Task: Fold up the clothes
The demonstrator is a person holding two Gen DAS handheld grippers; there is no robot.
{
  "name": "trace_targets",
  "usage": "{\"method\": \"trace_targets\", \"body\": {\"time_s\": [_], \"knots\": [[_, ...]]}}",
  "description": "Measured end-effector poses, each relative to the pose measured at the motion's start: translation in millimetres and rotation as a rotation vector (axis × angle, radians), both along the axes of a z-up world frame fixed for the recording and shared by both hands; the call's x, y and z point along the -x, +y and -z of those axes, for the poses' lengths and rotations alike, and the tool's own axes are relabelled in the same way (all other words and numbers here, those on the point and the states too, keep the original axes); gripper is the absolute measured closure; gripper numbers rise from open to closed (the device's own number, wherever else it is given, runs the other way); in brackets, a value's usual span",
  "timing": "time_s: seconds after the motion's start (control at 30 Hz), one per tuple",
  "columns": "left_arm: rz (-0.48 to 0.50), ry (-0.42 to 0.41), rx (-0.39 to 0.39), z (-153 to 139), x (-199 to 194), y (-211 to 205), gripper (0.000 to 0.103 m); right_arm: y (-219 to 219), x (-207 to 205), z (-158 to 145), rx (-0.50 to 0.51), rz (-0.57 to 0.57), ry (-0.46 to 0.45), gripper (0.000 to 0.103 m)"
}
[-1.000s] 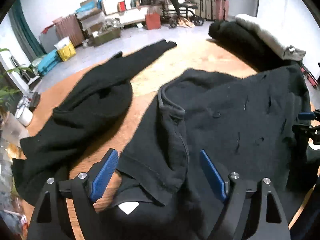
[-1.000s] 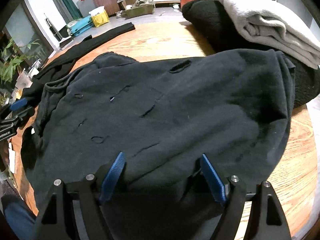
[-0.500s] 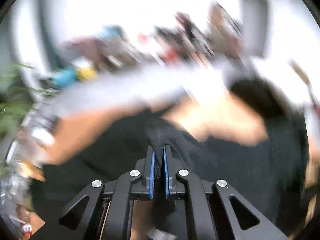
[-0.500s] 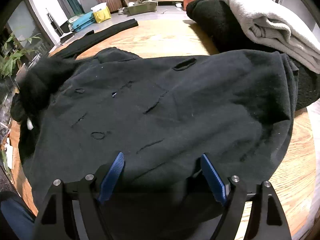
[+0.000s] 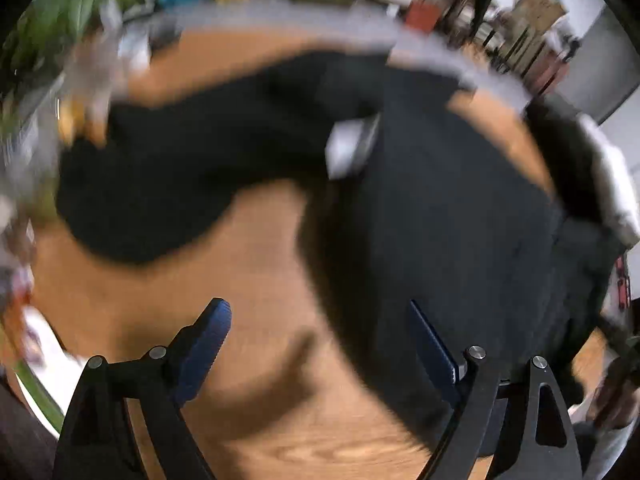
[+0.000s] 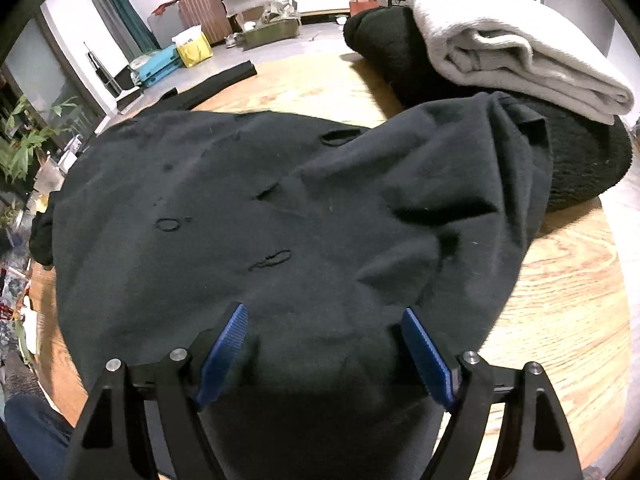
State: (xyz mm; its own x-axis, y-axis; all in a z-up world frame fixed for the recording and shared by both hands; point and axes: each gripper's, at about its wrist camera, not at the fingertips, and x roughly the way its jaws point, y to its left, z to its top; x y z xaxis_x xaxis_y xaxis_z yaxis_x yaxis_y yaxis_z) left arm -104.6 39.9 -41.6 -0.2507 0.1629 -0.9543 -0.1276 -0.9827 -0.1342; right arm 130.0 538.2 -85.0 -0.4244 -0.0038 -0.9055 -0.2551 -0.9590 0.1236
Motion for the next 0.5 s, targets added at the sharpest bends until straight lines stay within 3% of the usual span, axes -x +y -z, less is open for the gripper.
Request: {"method": "trace_targets", "body": {"time_s": [0.13, 0.23, 0.3, 0.43, 0.5], "knots": [[-0.021, -0.026, 0.076, 27, -1, -12, 0.016, 0, -6, 0, -0.012, 0.010, -0.009, 0.020], [-0.066, -0.022, 0.035, 33, 10, -18, 0.017, -1, -9, 3, -0.025, 0.016, -0.021, 0.020], [-0.073, -0.019, -0.015, 36, 19, -13, 0.026, -1, -9, 2, -0.025, 0.017, -0.022, 0.020], [0.011, 0.026, -0.010, 34, 26, 17, 0.040, -19, -3, 6, 0.012, -0.050, -0.043, 0.020], [0.066, 0.025, -0.012, 32, 25, 34, 0.070, -32, -1, 14, -0.028, -0.093, -0.087, 0.020]]}}
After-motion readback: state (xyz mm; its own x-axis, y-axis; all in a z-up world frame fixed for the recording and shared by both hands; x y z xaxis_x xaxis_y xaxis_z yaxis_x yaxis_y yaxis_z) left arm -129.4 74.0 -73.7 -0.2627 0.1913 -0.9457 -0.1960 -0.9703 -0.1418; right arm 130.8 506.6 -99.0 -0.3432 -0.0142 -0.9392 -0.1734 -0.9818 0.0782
